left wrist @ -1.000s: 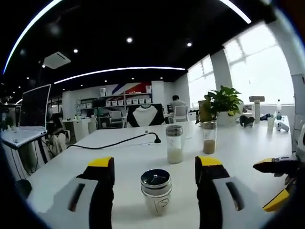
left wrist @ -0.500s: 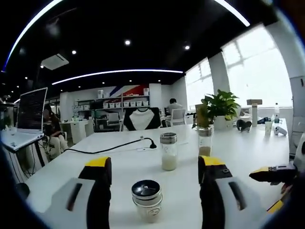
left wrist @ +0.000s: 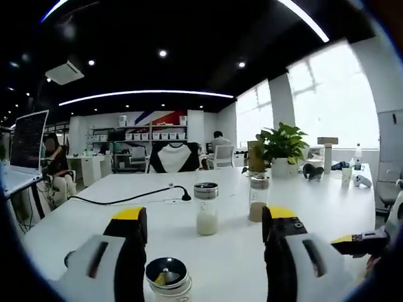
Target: Rotate the seasoning bottle until the label or dispensing opening points toward the visible target arrow and the bottle remains upright within the marked orientation range
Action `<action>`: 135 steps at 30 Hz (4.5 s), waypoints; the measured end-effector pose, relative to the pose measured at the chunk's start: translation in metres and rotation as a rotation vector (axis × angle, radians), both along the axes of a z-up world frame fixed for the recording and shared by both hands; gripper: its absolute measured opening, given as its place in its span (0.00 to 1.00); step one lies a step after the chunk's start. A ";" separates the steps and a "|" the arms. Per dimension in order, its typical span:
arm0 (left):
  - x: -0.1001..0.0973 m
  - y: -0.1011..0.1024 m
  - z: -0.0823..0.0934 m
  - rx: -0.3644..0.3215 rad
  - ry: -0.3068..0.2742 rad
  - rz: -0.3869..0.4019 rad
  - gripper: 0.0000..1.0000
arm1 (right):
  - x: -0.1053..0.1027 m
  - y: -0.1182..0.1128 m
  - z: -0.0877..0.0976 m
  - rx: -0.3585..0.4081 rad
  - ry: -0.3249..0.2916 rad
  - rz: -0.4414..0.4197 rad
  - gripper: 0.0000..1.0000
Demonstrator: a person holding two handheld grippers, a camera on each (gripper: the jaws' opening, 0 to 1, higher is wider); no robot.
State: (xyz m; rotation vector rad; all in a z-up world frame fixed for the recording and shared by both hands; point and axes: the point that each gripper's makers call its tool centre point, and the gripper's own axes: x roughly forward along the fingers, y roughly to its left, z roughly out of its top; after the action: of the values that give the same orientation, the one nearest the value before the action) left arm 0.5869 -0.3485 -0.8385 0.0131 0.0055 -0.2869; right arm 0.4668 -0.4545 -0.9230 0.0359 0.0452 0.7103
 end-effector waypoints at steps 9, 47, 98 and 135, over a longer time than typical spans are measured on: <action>0.022 -0.020 0.001 0.022 -0.003 -0.015 0.77 | 0.000 -0.004 -0.004 -0.003 0.010 -0.006 0.76; 0.124 -0.046 -0.033 -0.020 0.065 0.095 0.69 | 0.016 -0.039 -0.011 0.001 0.040 -0.067 0.72; 0.187 -0.050 -0.069 -0.009 0.110 0.096 0.48 | 0.038 -0.058 -0.018 -0.018 0.074 -0.122 0.69; 0.161 -0.060 -0.036 -0.034 -0.019 0.030 0.46 | 0.036 -0.060 -0.009 -0.006 0.053 -0.122 0.68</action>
State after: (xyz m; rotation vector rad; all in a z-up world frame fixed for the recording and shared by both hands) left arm 0.7478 -0.4087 -0.8741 -0.0176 -0.0178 -0.2571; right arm 0.5025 -0.5143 -0.9317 0.0513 0.0955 0.5871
